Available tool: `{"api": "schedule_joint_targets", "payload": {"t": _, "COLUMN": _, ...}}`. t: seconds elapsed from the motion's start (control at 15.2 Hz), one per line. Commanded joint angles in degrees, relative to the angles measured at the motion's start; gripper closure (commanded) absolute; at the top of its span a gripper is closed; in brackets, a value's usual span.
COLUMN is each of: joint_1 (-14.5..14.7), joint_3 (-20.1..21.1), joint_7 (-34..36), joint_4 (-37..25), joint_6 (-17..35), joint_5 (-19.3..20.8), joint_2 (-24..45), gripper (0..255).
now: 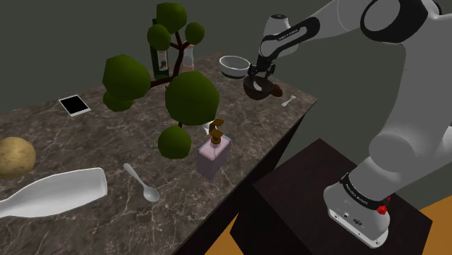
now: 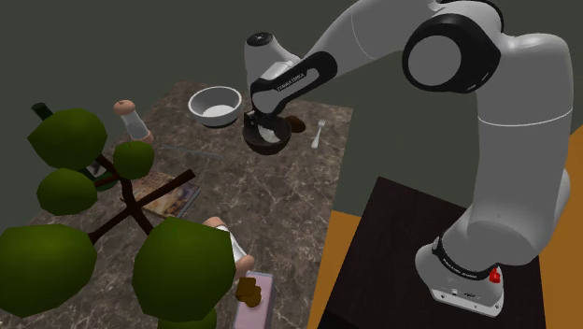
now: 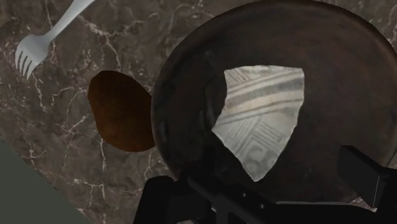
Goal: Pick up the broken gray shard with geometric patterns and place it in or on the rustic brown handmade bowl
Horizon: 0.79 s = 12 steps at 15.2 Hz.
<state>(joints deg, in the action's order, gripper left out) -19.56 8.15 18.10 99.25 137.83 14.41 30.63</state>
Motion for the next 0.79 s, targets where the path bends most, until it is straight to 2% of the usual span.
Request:
{"api": "schedule_joint_targets", "payload": {"t": 0.0, "joint_1": -0.08, "joint_3": 0.25, "joint_7": -0.20, "joint_4": 0.22, "joint_6": -1.17, "joint_5": -0.34, "joint_2": -1.40, "gripper": 0}}
{"api": "schedule_joint_targets", "payload": {"t": 0.2, "joint_1": -0.26, "joint_3": 0.91, "joint_7": -0.78, "joint_4": 0.45, "joint_6": -4.64, "joint_5": -1.31, "joint_2": -5.13, "gripper": 0}}
{"api": "schedule_joint_targets", "payload": {"t": 0.73, "joint_1": -0.25, "joint_3": 0.90, "joint_7": -0.79, "joint_4": 0.45, "joint_6": -4.64, "joint_5": -1.32, "joint_2": -5.13, "gripper": 0}}
